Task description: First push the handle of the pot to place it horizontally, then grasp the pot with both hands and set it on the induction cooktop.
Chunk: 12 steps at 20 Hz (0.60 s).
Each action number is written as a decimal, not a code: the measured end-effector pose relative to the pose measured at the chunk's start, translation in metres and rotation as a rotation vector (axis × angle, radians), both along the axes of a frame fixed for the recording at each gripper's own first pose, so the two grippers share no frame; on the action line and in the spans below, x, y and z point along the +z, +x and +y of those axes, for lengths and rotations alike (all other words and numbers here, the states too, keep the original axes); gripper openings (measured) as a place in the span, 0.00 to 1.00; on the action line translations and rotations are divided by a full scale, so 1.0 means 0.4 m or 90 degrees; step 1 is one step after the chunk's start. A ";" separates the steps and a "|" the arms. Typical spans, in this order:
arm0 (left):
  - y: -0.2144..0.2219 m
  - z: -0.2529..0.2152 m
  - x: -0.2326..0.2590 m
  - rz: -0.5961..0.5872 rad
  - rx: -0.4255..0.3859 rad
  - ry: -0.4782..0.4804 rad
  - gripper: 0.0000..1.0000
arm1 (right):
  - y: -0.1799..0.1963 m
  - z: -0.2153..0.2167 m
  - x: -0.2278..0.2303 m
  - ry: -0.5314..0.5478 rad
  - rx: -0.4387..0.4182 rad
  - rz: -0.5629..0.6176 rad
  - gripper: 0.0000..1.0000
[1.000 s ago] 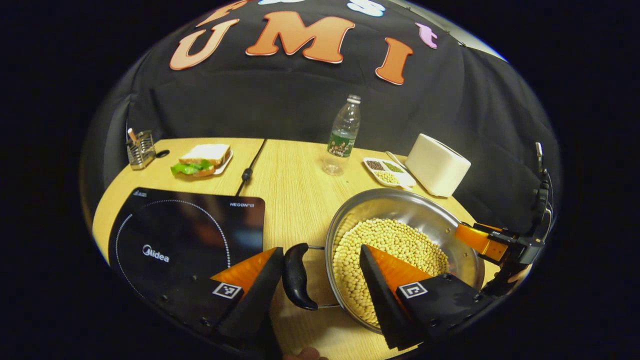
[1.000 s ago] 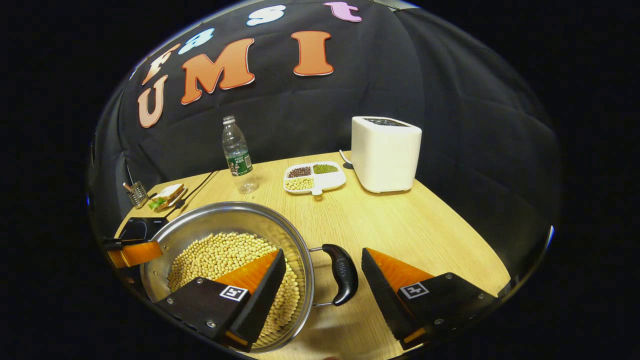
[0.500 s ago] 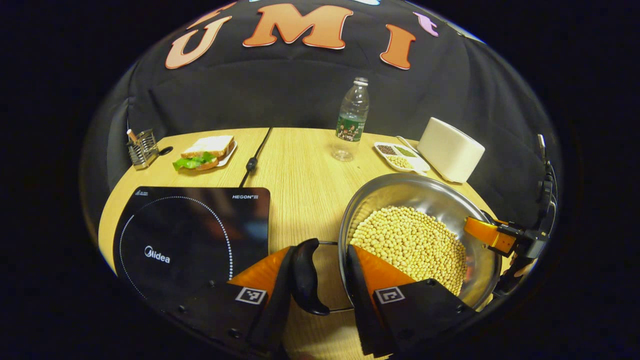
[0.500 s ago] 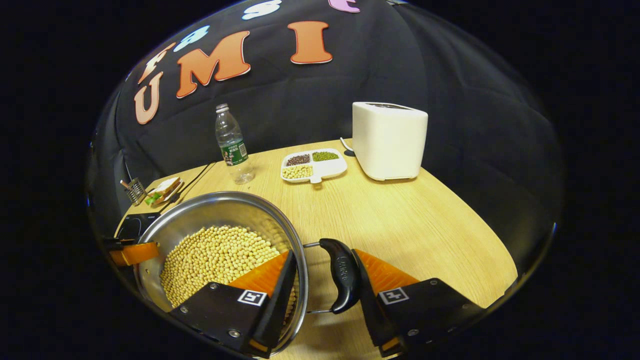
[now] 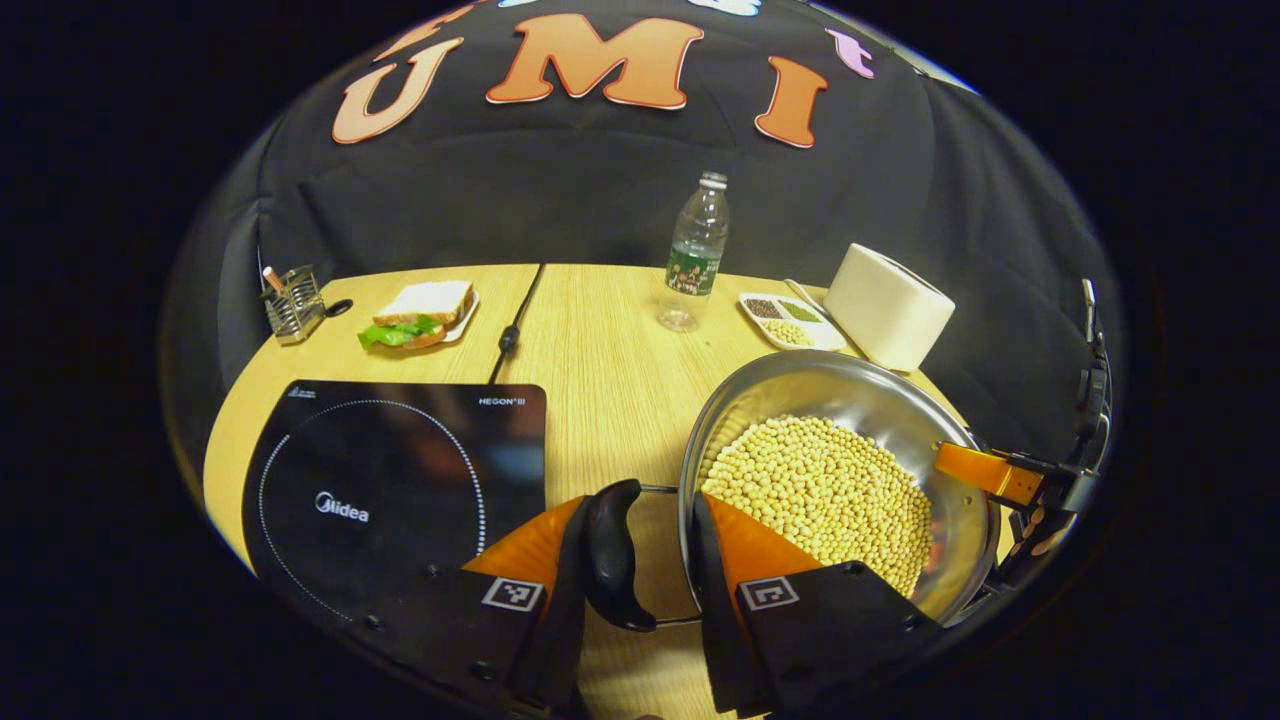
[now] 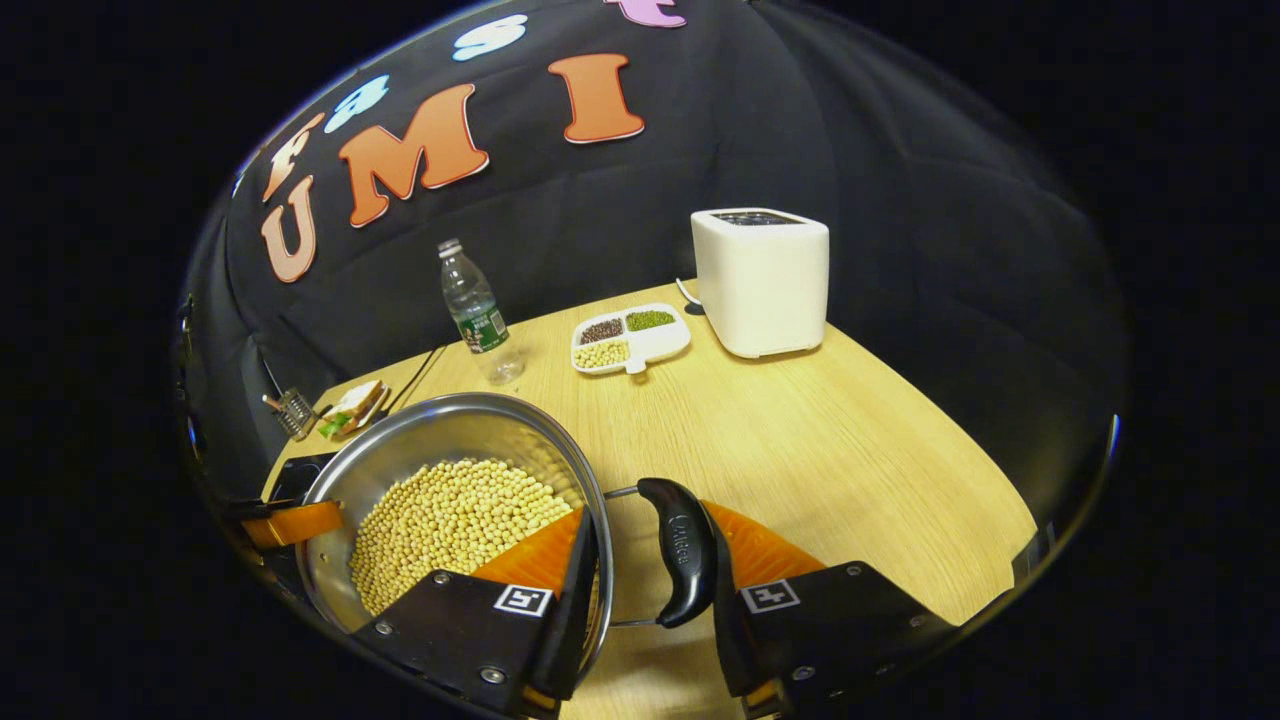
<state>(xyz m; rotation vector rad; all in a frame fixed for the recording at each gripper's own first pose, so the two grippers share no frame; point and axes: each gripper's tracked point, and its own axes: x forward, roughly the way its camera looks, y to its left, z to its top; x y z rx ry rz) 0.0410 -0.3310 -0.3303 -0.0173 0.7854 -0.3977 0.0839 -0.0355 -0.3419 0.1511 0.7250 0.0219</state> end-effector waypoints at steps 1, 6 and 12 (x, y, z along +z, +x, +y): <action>-0.003 0.012 0.022 -0.004 0.001 -0.002 0.57 | -0.003 0.012 0.022 0.003 0.003 -0.007 0.54; -0.001 0.110 0.111 -0.023 0.013 -0.001 0.58 | -0.022 0.103 0.111 0.015 0.027 -0.029 0.54; 0.016 0.289 0.175 -0.022 0.048 0.008 0.58 | -0.035 0.277 0.156 0.050 0.062 -0.030 0.54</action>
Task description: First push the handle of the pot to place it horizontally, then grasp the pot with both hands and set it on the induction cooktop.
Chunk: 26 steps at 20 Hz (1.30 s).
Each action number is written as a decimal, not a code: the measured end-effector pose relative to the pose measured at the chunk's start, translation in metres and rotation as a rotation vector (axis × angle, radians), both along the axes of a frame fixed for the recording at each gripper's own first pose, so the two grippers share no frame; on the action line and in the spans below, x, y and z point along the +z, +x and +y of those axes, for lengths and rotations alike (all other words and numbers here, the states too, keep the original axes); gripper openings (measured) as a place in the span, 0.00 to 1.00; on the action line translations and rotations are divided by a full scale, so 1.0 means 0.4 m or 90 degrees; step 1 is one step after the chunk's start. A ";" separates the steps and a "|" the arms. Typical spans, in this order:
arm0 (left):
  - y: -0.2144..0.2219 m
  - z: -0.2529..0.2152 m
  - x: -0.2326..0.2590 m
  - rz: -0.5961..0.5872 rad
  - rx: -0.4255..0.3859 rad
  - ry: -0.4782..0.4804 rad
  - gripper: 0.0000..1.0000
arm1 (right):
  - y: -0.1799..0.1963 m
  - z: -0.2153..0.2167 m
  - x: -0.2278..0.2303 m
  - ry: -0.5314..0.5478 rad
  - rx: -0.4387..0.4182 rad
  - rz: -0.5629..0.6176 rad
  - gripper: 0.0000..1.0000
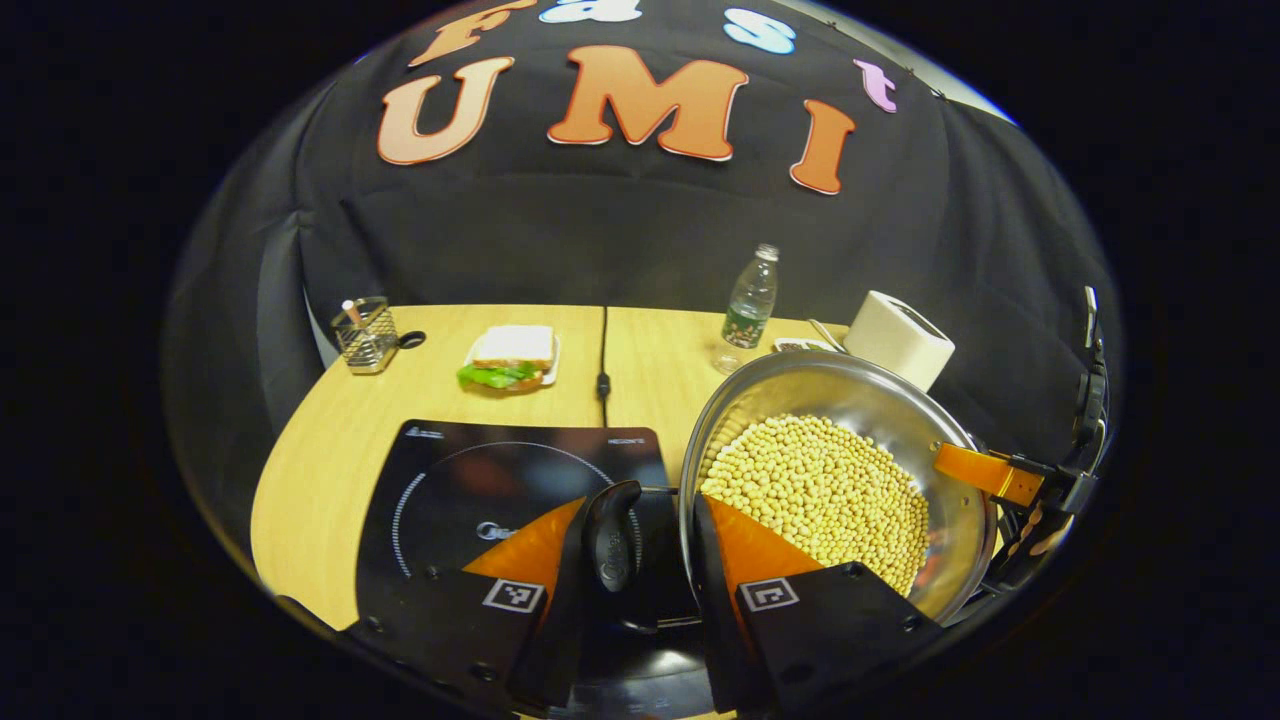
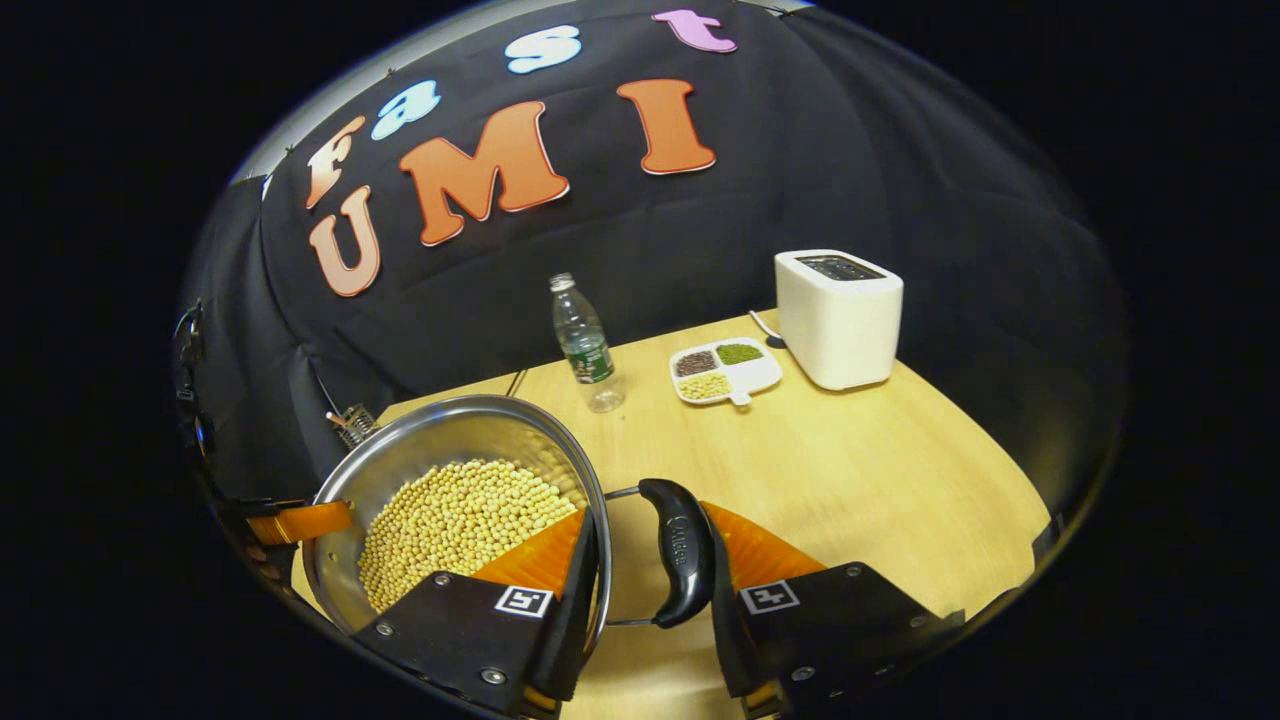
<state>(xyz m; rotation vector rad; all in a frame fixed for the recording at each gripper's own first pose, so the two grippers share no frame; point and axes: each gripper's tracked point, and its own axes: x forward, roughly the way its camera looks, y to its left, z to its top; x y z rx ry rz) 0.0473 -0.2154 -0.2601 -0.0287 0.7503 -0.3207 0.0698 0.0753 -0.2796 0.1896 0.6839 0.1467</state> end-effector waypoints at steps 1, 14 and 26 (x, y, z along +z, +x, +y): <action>0.003 0.033 0.007 0.000 0.007 0.001 0.57 | 0.001 0.034 0.005 0.003 0.009 0.000 0.54; 0.046 0.429 -0.047 0.050 0.103 0.016 0.56 | -0.015 0.431 -0.056 0.024 0.111 0.044 0.54; 0.071 0.520 -0.072 0.054 0.088 0.035 0.57 | 0.006 0.537 -0.112 0.022 0.124 0.063 0.54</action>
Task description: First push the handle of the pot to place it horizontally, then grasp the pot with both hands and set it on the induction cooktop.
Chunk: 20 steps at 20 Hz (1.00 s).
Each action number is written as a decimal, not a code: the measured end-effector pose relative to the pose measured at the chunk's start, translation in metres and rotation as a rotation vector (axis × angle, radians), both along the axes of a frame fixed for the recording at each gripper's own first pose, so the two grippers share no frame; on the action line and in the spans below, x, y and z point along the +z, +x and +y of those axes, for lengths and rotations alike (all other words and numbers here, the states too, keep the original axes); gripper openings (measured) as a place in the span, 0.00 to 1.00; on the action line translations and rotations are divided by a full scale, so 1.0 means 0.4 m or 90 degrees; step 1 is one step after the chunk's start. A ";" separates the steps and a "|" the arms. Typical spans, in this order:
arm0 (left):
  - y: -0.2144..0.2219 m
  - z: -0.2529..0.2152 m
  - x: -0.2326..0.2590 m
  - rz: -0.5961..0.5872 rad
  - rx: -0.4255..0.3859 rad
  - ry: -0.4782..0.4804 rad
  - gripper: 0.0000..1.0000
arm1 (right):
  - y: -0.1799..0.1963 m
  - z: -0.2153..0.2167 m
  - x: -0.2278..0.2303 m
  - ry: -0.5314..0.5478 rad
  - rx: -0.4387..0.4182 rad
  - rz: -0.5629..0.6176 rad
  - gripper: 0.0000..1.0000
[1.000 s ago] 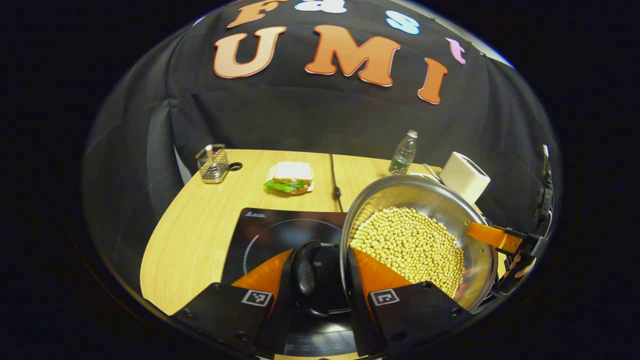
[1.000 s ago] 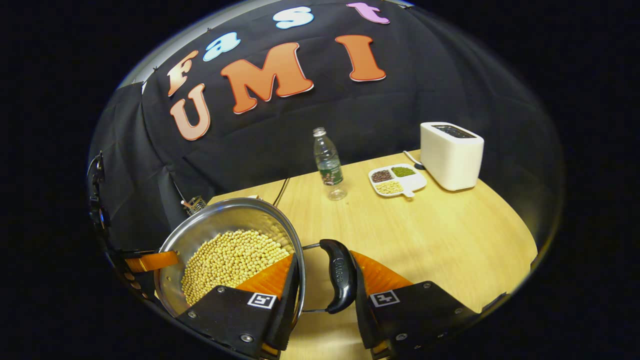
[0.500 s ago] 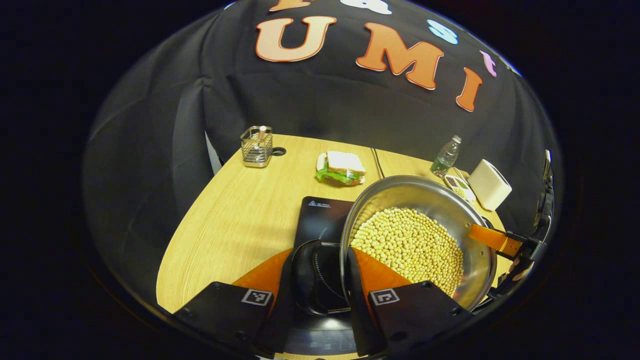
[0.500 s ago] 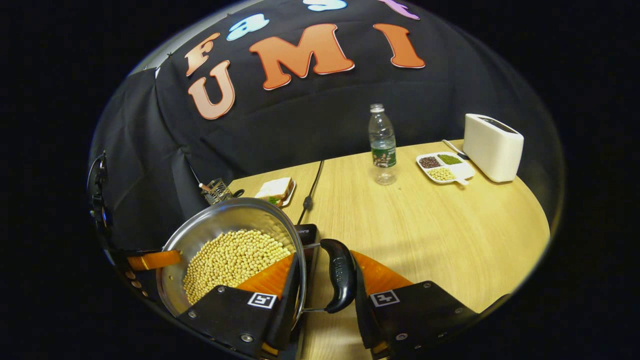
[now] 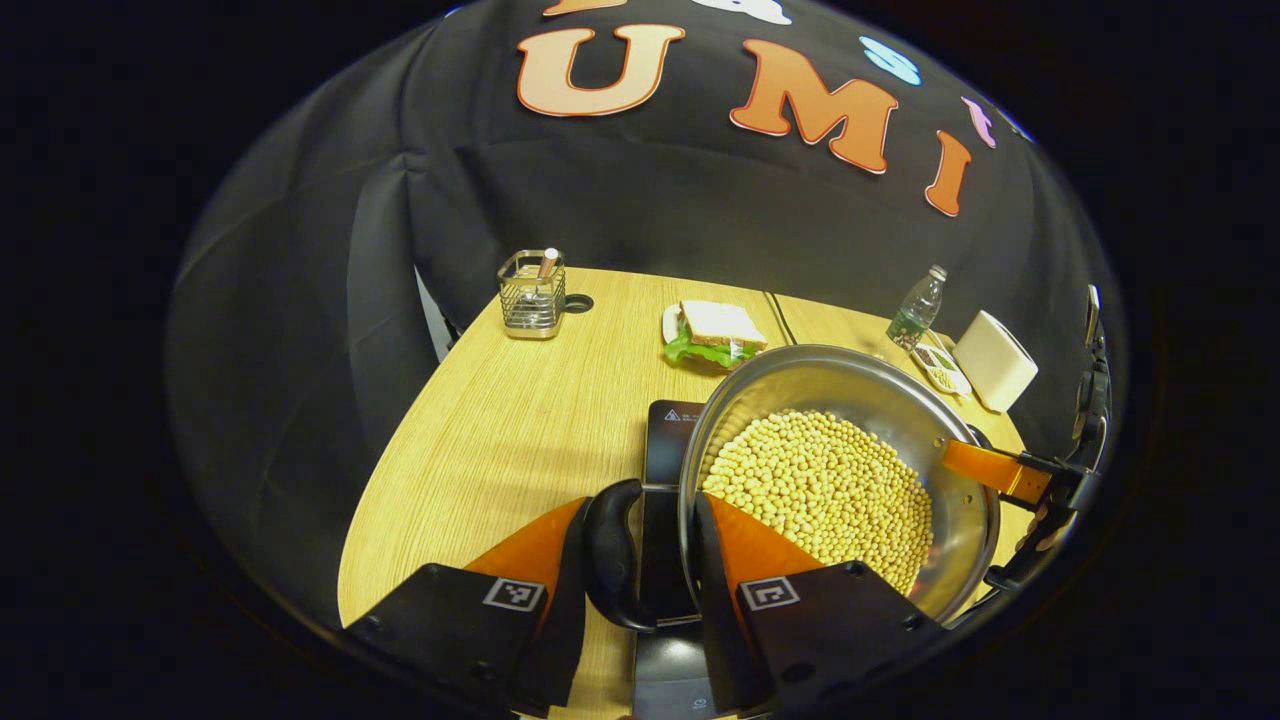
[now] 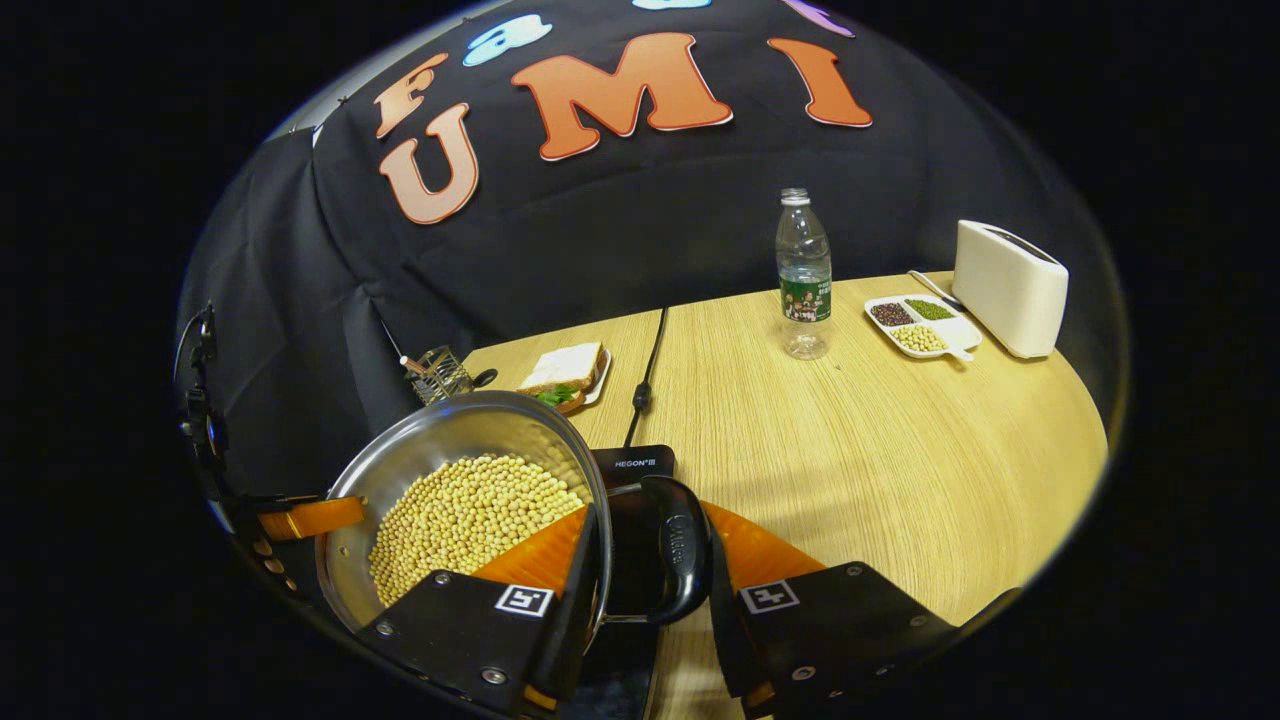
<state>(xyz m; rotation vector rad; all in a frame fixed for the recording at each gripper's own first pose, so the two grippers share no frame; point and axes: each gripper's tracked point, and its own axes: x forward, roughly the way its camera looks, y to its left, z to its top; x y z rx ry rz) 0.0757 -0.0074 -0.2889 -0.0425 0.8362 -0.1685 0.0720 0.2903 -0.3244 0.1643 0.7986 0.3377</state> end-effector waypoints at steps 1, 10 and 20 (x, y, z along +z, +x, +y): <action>0.000 0.002 -0.001 0.003 -0.003 0.000 0.56 | 0.002 -0.002 -0.004 -0.002 -0.001 0.003 0.54; -0.001 -0.003 0.002 0.002 0.007 -0.010 0.59 | 0.006 -0.001 -0.010 0.007 0.000 0.011 0.57; 0.088 0.043 0.284 -0.259 0.045 0.051 0.98 | 0.069 -0.179 0.272 0.010 -0.062 -0.139 0.95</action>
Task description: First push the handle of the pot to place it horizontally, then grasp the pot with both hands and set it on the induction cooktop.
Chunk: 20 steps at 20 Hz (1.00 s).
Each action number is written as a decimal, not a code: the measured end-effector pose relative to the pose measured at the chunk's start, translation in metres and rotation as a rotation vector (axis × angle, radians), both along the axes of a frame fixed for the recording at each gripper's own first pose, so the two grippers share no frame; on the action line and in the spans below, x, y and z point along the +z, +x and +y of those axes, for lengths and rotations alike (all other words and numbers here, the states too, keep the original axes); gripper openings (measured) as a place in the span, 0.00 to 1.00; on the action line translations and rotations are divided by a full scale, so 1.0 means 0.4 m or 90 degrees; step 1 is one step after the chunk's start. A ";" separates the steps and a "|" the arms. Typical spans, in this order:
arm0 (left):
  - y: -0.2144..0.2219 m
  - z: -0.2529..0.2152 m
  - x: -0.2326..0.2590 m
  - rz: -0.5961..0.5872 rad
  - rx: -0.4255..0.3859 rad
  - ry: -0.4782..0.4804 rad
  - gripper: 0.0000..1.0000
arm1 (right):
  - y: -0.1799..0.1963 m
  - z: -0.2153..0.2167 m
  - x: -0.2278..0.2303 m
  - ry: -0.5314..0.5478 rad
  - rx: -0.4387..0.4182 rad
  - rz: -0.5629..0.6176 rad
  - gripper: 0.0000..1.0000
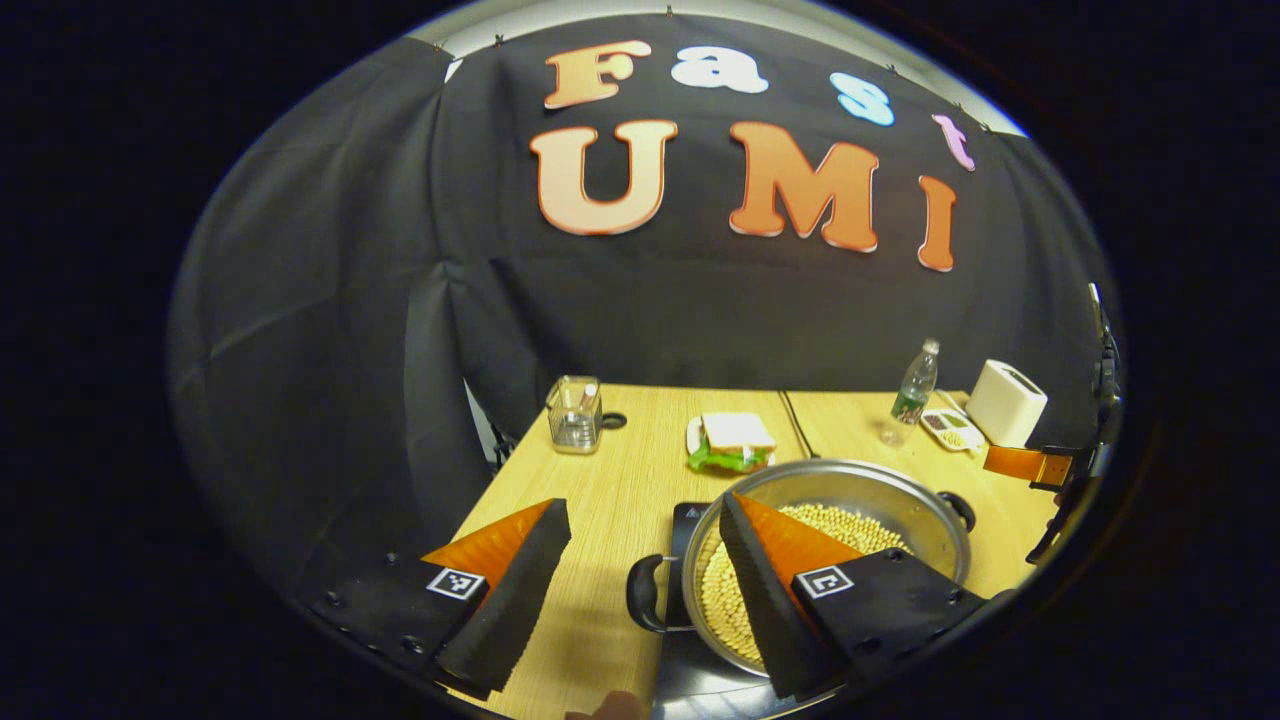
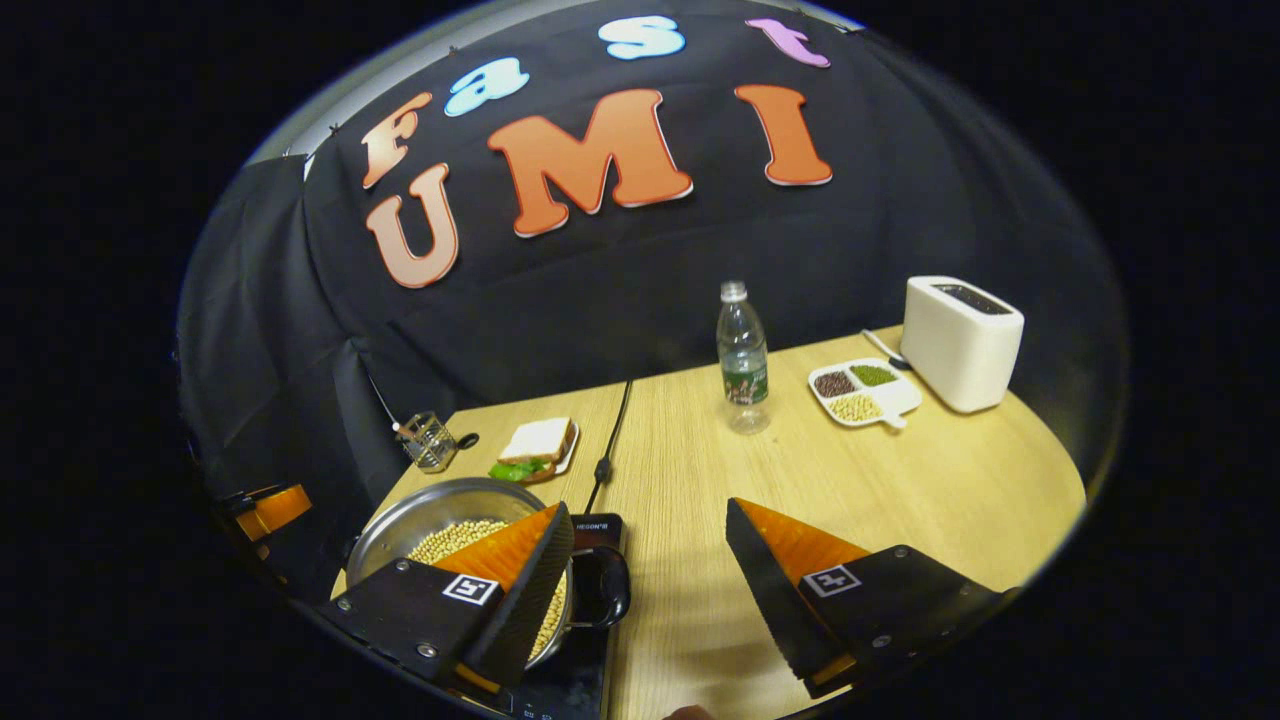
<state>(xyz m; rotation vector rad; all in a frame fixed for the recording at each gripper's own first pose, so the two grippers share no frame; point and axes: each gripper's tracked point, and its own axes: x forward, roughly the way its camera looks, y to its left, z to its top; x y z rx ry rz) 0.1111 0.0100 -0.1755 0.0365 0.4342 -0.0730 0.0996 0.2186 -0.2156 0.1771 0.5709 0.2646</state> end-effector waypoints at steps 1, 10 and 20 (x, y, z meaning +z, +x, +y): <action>-0.016 -0.015 0.066 -0.025 -0.002 0.004 0.97 | -0.002 -0.021 0.047 -0.008 0.001 -0.026 0.95; -0.121 -0.059 0.468 -0.180 0.003 -0.056 0.97 | -0.074 -0.207 0.402 -0.036 -0.009 -0.200 0.95; -0.310 -0.149 0.645 -0.272 -0.034 -0.030 0.97 | -0.164 -0.377 0.513 -0.026 -0.039 -0.254 0.95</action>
